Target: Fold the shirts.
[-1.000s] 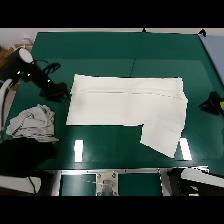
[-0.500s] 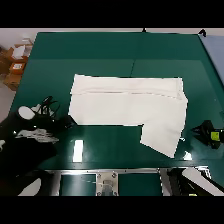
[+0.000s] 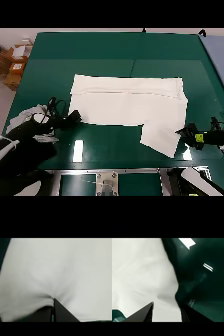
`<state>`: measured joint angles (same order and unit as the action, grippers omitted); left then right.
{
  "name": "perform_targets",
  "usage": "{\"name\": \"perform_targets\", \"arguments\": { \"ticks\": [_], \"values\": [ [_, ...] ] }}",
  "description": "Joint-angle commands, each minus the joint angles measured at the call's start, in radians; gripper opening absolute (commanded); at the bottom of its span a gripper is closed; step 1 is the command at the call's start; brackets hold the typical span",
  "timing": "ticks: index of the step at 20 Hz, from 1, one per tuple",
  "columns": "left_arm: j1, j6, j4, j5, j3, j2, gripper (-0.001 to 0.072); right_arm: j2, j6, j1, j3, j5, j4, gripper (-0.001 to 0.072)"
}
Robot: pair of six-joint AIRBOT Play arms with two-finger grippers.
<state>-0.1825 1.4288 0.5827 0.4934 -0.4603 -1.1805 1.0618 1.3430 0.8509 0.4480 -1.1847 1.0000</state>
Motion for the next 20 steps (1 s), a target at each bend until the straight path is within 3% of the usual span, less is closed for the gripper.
{"name": "perform_targets", "arguments": {
  "ticks": [1,5,6,8,9,10,13,18,20],
  "values": [
    [-0.004,-0.067,-0.039,-0.002,-0.042,-0.015,0.0024,0.002,0.001,-0.047,-0.012,-0.005,-0.013,0.0408],
    [-0.005,-0.088,-0.036,0.045,-0.056,-0.015,0.0024,0.022,0.001,-0.047,-0.017,-0.013,-0.017,0.0395],
    [-0.005,-0.102,-0.037,0.051,-0.056,-0.015,0.0023,0.024,0.000,-0.047,-0.017,-0.014,-0.017,0.0334],
    [-0.005,-0.117,-0.035,0.068,-0.056,-0.015,0.0023,0.024,-0.002,-0.047,-0.017,-0.014,-0.017,0.0117],
    [-0.005,-0.130,-0.035,0.074,-0.056,-0.015,0.0023,0.024,-0.009,-0.047,-0.014,-0.018,-0.017,0.0062],
    [-0.005,-0.130,-0.029,0.079,-0.056,-0.015,0.0023,0.023,-0.012,-0.047,-0.006,-0.023,-0.016,0.0018],
    [-0.004,-0.111,0.078,0.151,-0.078,-0.005,0.0022,0.022,-0.008,-0.045,0.071,-0.062,-0.009,0.0016],
    [-0.005,0.245,0.538,0.372,-0.089,0.158,0.0021,0.022,0.181,-0.046,0.153,-0.124,0.215,0.0015],
    [-0.005,0.319,0.645,0.439,-0.090,0.206,0.0021,0.022,0.241,-0.046,0.143,-0.146,0.291,0.0014]
  ]
}}
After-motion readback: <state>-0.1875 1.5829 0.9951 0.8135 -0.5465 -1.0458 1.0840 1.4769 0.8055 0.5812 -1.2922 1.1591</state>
